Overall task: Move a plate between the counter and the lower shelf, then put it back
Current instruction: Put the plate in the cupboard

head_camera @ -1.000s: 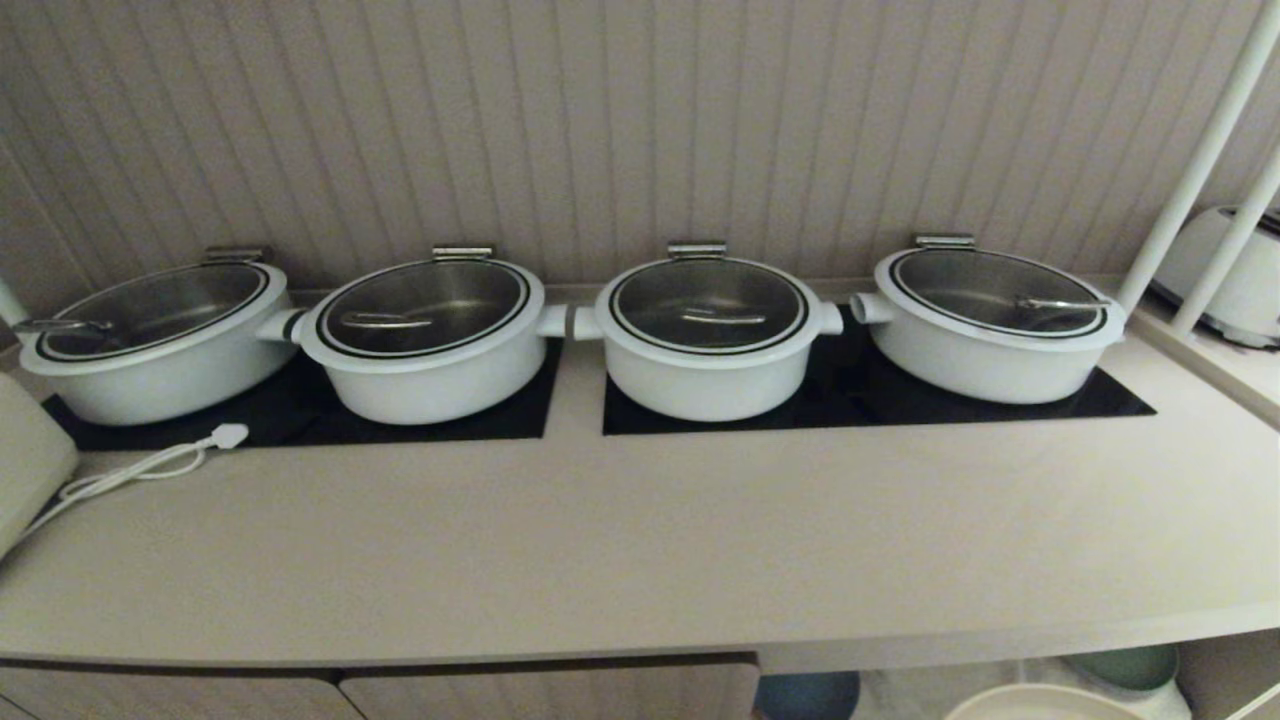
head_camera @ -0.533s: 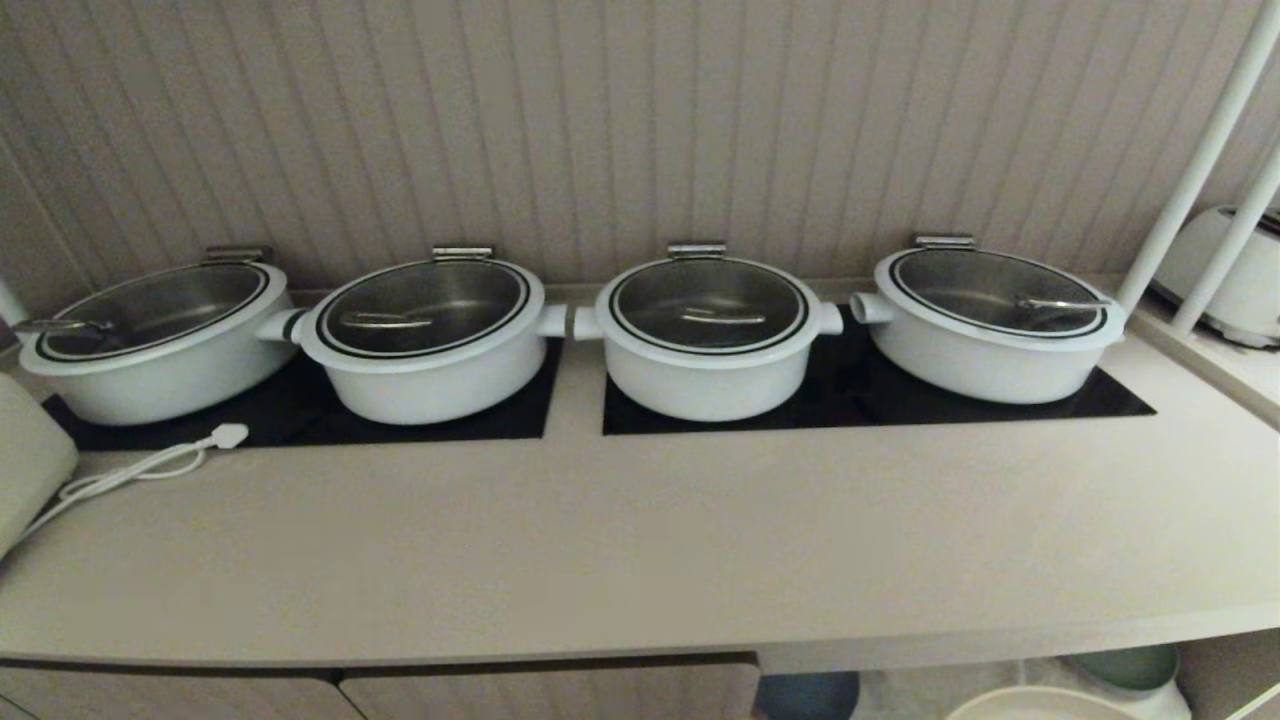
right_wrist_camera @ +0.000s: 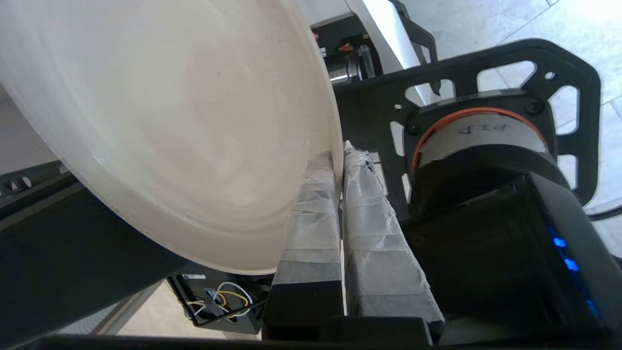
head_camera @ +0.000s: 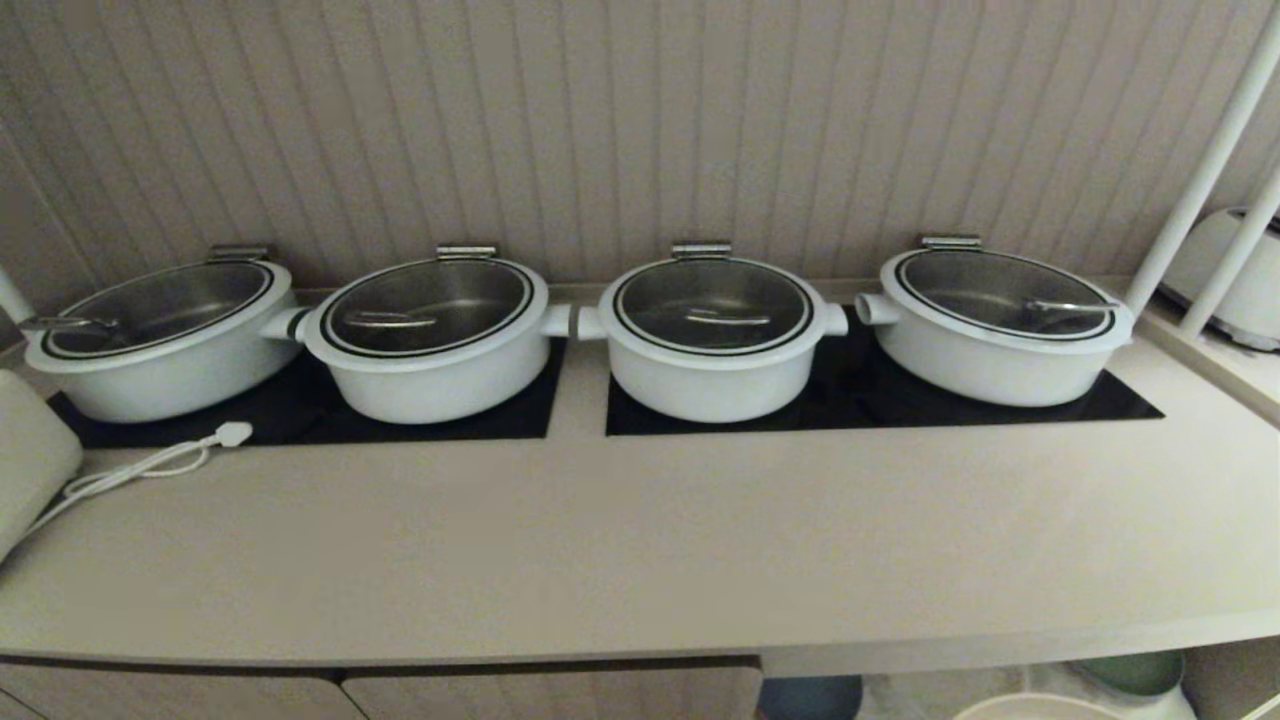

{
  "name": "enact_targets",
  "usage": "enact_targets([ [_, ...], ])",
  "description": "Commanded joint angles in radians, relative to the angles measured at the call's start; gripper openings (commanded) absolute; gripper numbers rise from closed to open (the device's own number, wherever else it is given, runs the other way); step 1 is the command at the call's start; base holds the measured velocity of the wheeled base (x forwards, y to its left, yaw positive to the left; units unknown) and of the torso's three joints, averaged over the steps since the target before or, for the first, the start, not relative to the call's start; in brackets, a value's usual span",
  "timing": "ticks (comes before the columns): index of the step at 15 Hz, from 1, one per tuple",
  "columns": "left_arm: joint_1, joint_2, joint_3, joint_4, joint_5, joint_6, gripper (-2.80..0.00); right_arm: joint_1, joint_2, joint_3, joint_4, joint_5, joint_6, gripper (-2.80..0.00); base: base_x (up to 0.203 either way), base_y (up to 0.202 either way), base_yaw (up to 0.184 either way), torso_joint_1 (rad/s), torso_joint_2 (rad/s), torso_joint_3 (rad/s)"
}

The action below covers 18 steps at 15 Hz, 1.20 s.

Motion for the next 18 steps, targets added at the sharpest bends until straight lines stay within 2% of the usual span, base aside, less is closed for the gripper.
enact_targets([
  [1, 0.0, 0.0, 0.0, 0.0, 0.0, -0.001, -2.8, -0.001, 0.001, -0.002, 0.005, 0.001, 0.004, -2.8, 0.006, -0.081, 0.003, 0.007, 0.0, -0.002],
  [18, 0.0, 0.0, 0.0, 0.0, 0.0, 0.001, -2.8, -0.002, 0.001, 0.0, 0.008, 0.001, 0.004, -2.8, 0.0, -0.189, 0.001, 0.002, 0.0, 0.002],
])
